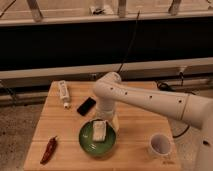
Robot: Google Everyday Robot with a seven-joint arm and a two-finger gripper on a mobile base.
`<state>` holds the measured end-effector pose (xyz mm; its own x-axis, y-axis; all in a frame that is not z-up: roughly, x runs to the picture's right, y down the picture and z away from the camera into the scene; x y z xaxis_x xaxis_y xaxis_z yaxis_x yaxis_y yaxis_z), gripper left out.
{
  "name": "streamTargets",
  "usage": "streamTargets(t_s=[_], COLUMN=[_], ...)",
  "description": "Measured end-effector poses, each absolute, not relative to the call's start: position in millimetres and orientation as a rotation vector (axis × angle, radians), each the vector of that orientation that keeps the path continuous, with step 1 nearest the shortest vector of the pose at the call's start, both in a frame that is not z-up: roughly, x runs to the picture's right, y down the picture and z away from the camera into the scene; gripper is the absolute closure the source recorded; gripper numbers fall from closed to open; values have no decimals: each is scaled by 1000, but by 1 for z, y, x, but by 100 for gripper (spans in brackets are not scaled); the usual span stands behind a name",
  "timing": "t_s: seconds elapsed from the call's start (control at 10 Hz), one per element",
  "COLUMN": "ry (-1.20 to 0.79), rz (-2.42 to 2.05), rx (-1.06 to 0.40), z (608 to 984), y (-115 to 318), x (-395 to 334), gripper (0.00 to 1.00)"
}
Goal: Place the white sponge in the ceramic bowl
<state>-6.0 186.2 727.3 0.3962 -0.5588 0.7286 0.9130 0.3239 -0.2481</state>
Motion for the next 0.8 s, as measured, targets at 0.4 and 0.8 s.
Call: streamTargets(t_s=[0.4,0.8], ry=[-581,-571], rz=[-1021,-999], rx=[-669,-614], z=[721,721], y=[172,138], x=[6,11], gripper=[20,20])
